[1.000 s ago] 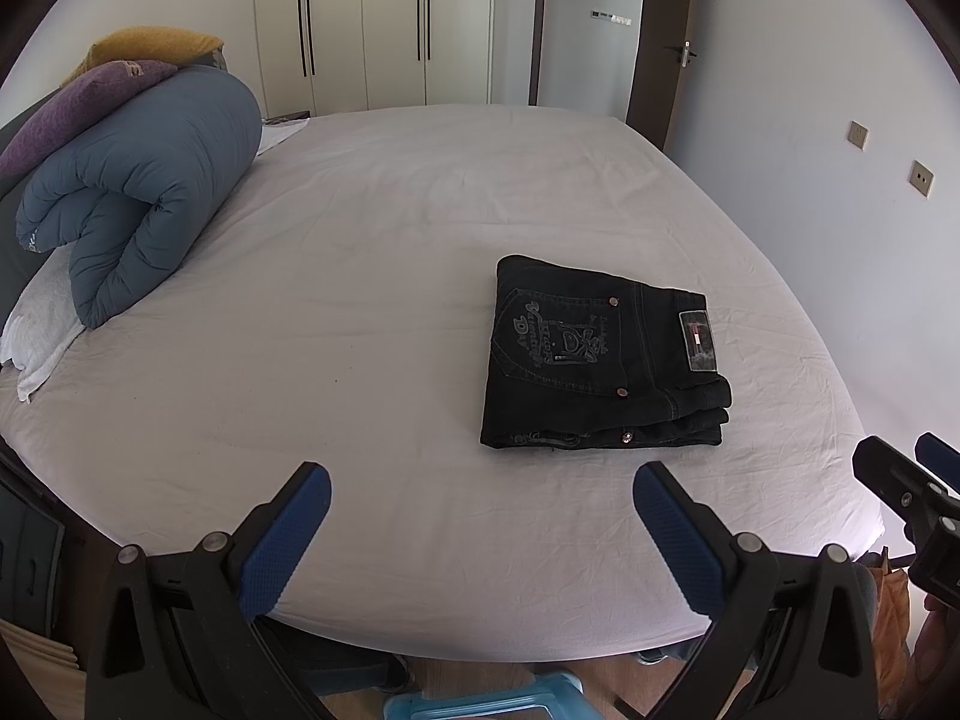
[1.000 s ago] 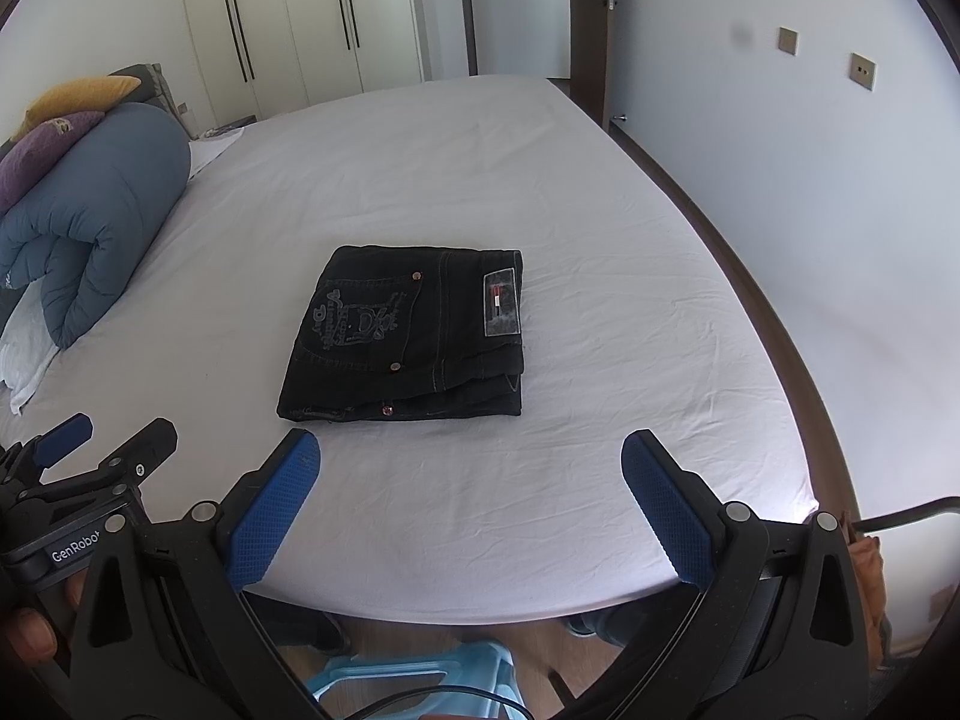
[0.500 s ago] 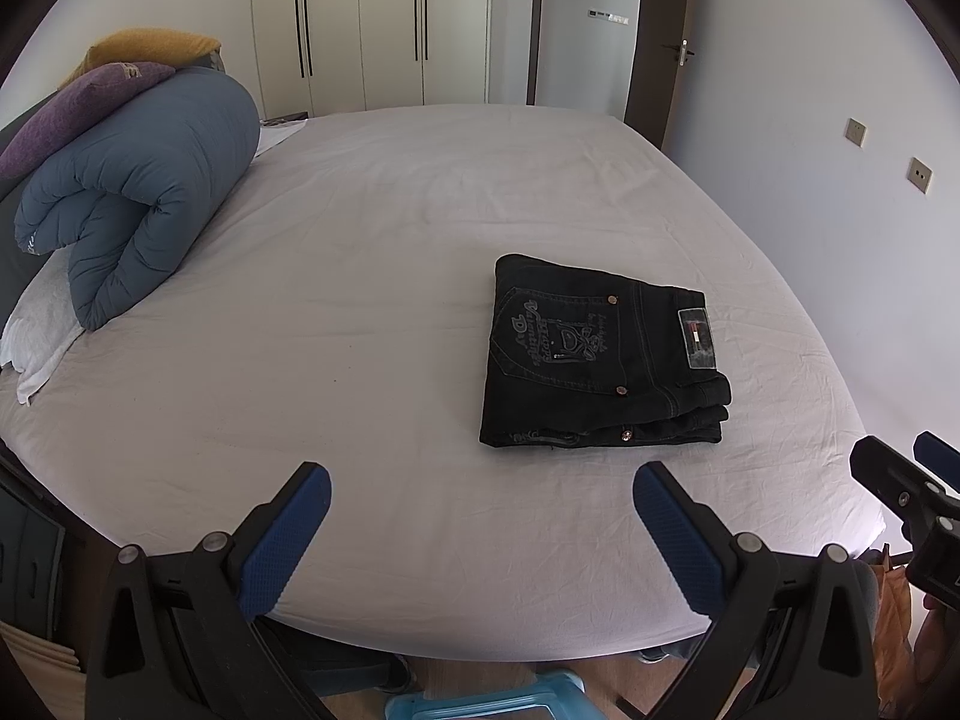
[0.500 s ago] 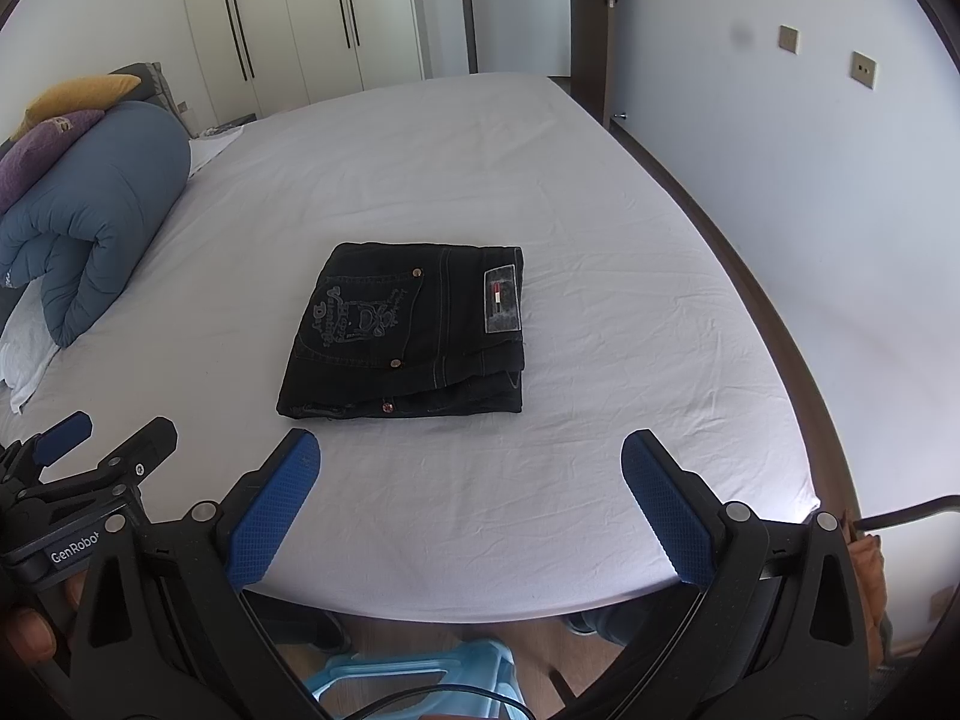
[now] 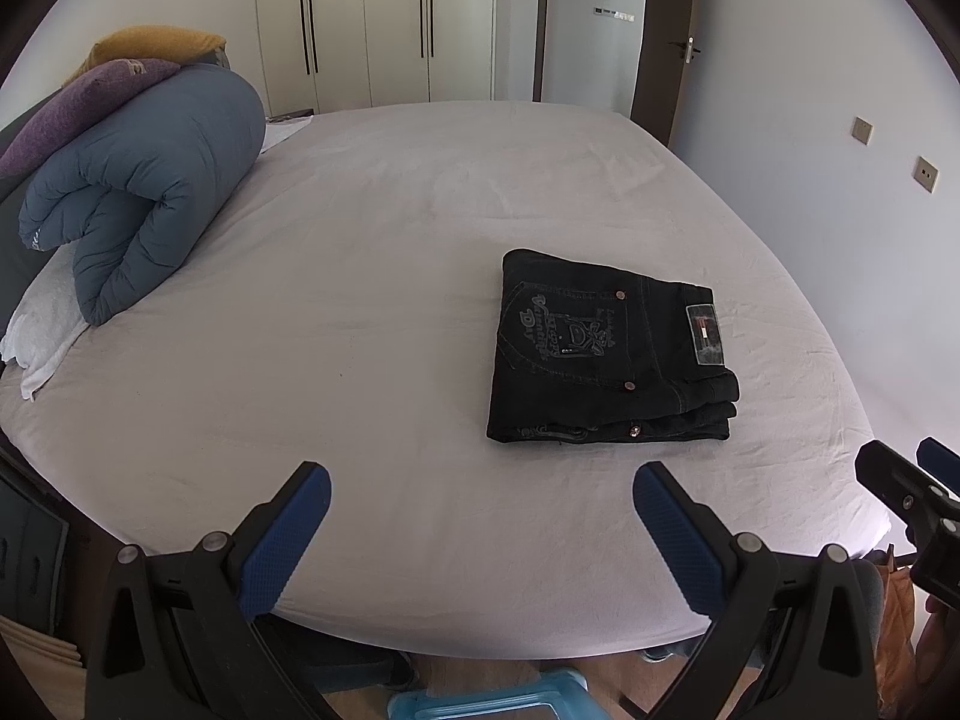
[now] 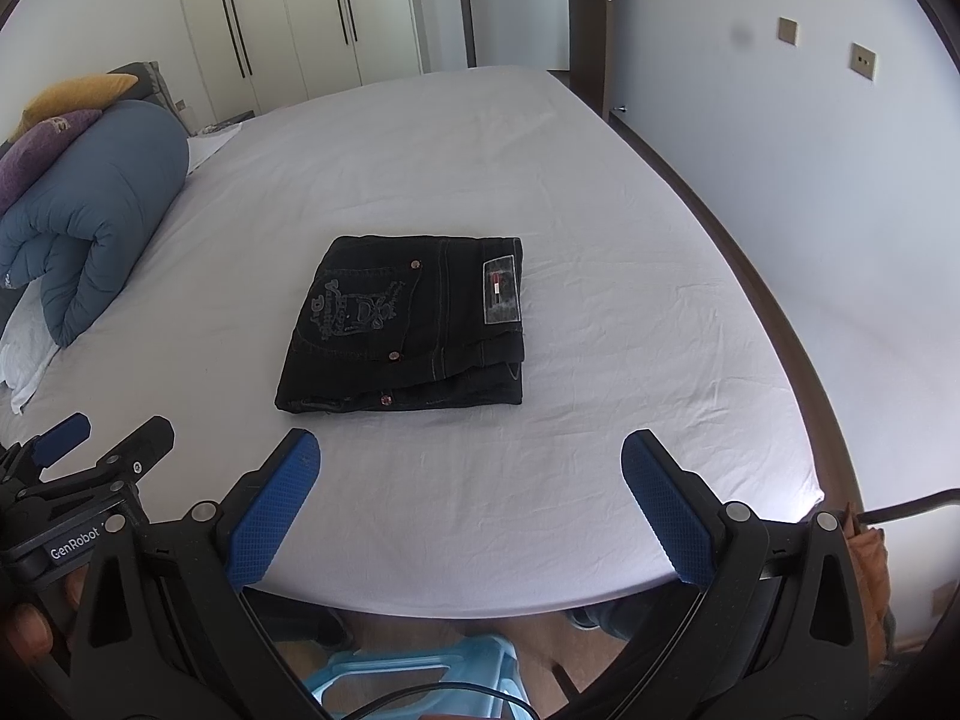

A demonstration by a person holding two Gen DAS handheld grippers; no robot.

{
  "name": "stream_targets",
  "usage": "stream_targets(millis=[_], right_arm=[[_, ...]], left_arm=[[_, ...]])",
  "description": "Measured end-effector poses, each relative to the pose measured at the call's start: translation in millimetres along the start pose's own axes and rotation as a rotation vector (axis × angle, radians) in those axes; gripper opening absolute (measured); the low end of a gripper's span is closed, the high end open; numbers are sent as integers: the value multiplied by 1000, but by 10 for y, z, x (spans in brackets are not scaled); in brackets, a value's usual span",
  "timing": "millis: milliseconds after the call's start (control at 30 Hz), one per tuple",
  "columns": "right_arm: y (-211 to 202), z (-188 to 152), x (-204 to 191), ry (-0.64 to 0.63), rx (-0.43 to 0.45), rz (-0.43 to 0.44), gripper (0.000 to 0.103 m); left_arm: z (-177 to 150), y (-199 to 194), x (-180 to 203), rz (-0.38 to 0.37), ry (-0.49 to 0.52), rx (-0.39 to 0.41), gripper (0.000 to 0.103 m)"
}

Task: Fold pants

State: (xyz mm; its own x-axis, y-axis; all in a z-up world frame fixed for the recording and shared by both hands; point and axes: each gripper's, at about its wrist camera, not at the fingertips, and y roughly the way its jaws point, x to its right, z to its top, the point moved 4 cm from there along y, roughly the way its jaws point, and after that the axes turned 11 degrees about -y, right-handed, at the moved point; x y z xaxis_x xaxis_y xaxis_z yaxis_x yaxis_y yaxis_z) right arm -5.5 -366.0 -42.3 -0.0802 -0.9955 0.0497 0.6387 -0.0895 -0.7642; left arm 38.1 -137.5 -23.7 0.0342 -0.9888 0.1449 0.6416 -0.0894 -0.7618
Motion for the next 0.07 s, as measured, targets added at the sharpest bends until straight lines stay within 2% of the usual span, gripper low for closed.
stream_targets(millis=[67], right_arm=[[28,9,0,0,-3,2,103]], left_arm=[[2,8,1,0,1,-1,103]])
